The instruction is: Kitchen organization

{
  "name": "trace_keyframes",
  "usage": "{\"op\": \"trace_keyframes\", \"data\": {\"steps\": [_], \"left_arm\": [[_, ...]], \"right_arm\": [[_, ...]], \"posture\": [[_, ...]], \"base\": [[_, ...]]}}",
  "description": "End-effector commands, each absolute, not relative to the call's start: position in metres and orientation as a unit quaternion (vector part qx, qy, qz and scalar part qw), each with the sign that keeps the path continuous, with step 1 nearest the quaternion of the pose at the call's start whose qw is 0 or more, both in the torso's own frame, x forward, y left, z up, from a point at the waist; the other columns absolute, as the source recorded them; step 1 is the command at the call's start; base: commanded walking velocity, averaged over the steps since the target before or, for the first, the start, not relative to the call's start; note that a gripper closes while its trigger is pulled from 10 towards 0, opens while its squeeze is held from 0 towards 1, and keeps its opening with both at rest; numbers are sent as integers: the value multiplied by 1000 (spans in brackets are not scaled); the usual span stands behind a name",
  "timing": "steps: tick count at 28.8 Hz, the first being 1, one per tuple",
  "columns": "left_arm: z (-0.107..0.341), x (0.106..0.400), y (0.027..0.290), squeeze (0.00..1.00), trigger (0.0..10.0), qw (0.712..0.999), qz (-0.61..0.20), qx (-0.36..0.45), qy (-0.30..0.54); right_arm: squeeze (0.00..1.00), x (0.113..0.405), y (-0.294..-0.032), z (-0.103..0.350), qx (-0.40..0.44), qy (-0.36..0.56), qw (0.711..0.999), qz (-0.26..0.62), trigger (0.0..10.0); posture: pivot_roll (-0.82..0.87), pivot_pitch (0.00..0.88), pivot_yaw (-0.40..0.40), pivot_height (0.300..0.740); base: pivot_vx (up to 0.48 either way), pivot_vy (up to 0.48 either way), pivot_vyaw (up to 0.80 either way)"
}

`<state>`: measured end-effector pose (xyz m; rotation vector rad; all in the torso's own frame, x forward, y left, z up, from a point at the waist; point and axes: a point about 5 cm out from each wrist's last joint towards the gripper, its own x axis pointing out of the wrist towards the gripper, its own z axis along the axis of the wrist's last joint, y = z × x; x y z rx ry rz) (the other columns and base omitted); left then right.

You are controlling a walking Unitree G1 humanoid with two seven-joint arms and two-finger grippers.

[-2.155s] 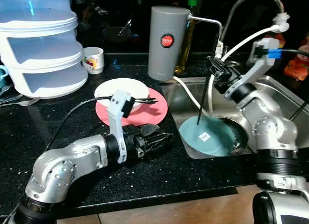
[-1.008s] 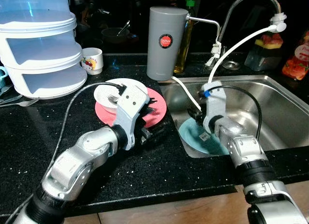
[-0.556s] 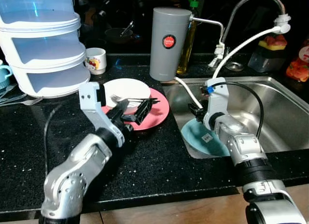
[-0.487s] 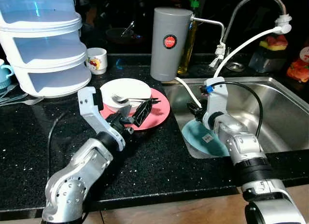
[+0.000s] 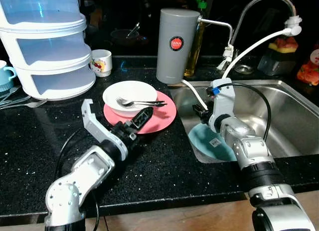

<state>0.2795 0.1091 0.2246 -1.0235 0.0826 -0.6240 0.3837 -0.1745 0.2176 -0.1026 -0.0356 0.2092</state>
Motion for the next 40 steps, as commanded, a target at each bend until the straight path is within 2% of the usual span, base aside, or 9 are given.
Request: {"op": "trace_keyframes", "data": {"steps": [1, 10, 12, 18, 19, 25, 27, 28, 40], "left_arm": [[225, 285, 112, 0, 10000, 817, -286, -499, 39], [227, 287, 112, 0, 10000, 839, -323, -435, 48], [214, 275, 107, 0, 10000, 911, -326, -233, 103], [202, 258, 110, 0, 10000, 947, -289, -15, 141], [203, 255, 111, 0, 10000, 949, -284, 15, 137], [209, 245, 120, 0, 10000, 959, -257, 51, 108], [211, 245, 123, 0, 10000, 964, -245, 49, 95], [214, 246, 127, 0, 10000, 968, -233, 48, 80], [235, 277, 152, 0, 10000, 981, -176, 78, -15]], "right_arm": [[0, 384, -177, 220, -48, -28, 993, 101, 10000], [0, 376, -162, 241, 116, -62, 971, 200, 10000], [0, 369, -157, 253, 166, -84, 951, 247, 10000], [0, 360, -154, 255, 180, -92, 934, 293, 10000], [1000, 359, -153, 254, 185, -89, 932, 297, 10000], [1000, 356, -150, 253, 188, -81, 926, 317, 10000], [894, 355, -148, 254, 185, -81, 925, 321, 10000], [0, 355, -147, 254, 182, -81, 926, 322, 10000], [0, 355, -149, 263, 187, -89, 924, 322, 10000]], "posture": [[-1, 43, -29, 740], [-10, 32, -22, 740], [-9, 26, -22, 740], [-1, 22, -29, 740], [-1, 22, -29, 740], [7, 23, -35, 740], [7, 23, -35, 740], [7, 26, -36, 740], [5, 42, -38, 740]], "base": [[0, 0, 0], [0, 0, 0], [0, 0, 0], [0, 0, 0], [0, 0, 0], [0, 0, 0], [0, 0, 0], [0, 0, 0], [0, 0, 0]]}}
